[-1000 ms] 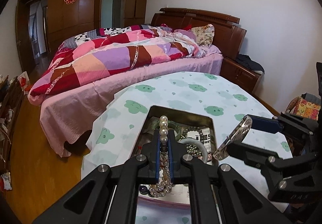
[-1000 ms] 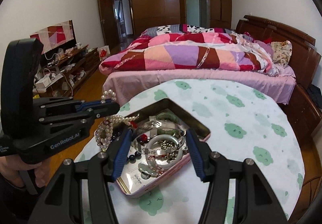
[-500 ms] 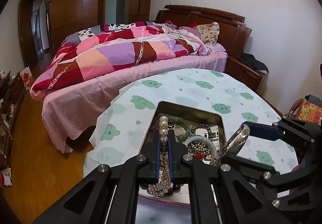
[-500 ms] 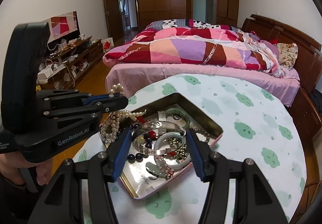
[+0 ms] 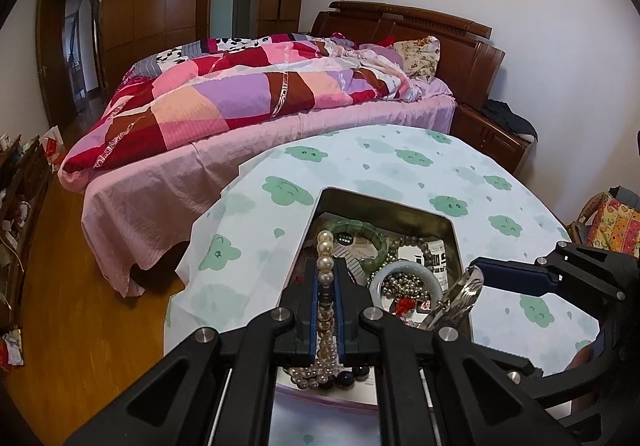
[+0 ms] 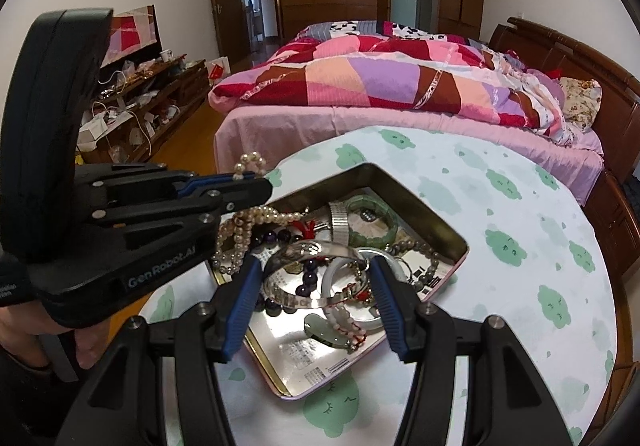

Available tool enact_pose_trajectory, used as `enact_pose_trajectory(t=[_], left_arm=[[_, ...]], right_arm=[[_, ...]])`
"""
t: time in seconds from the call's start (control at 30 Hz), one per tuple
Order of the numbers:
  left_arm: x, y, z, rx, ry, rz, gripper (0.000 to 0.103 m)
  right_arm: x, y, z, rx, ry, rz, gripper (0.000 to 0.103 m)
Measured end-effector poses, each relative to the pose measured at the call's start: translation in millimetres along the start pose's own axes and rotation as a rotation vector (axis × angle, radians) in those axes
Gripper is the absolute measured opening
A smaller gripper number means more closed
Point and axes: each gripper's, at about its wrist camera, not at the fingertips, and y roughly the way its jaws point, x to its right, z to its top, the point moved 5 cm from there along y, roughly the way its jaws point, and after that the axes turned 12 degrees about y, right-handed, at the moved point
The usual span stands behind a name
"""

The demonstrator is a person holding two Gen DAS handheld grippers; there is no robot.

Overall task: Organize jewelry
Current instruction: 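Lower the pearl necklace and silver bangle into the tin and open both grippers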

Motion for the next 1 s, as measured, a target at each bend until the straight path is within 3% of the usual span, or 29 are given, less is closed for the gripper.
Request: enact_pose_trajectory(t=[0.83,0.9,0.93,1.0], left_arm=[[-5,40,-23,-0.078,-0.027,-0.011,0.006],[-4,43,-25,-0.085,-0.022,-0.011,0.006],[-3,45,-26,-0.092,-0.017,-0.009,0.006],[-2,47,-27,-0.099,-0.009,0.0,0.006]], right_arm=[[20,31,-7,-0.072,0.071,-0.04,0.058],[20,36,-7,-0.073,0.071,-0.044,0.052],[21,38,-8,-0.077,0.07,-0.043,0.038],[22,42,-8,-0.08,0.069,-0.056,0.036]])
